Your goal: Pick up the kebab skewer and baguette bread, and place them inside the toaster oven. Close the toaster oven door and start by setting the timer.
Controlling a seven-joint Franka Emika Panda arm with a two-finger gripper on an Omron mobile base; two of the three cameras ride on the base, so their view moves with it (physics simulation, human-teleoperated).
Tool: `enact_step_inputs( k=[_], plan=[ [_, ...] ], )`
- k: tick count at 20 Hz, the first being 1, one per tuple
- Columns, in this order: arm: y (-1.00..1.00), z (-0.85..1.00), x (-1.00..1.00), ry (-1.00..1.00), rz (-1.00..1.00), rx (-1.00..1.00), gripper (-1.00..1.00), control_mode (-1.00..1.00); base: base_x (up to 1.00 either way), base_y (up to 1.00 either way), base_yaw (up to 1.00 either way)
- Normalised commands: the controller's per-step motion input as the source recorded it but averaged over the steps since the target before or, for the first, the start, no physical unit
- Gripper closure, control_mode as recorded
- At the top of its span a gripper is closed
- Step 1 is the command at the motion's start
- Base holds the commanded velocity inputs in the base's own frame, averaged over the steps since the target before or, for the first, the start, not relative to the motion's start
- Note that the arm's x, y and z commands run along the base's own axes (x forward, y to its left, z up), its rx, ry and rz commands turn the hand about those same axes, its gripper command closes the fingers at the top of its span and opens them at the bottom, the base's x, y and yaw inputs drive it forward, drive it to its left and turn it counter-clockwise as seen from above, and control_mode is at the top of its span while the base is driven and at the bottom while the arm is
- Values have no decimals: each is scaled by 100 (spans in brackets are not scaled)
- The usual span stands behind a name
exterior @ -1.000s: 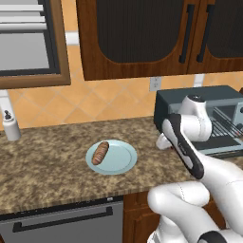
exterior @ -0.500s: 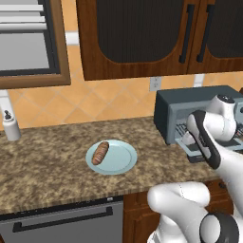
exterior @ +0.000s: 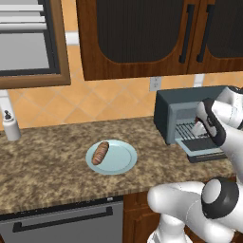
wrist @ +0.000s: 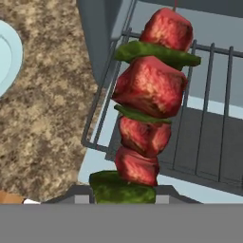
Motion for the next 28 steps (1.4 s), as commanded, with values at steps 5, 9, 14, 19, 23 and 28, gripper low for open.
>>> enact_step_inputs(
  k=[5,9,14,19,23,28],
  plan=[
    [0,-25,36,0,0,0,100,-100,0,0,0],
    [0,-24,45,0,0,0,100,-100,0,0,0],
    [0,-31,20,0,0,0,100,-100,0,0,0],
    [0,-18,18,0,0,0,100,-100,0,0,0],
    [0,-34,8,0,0,0,100,-100,0,0,0],
    [0,-27,3,0,0,0,100,-100,0,0,0]
  ],
)
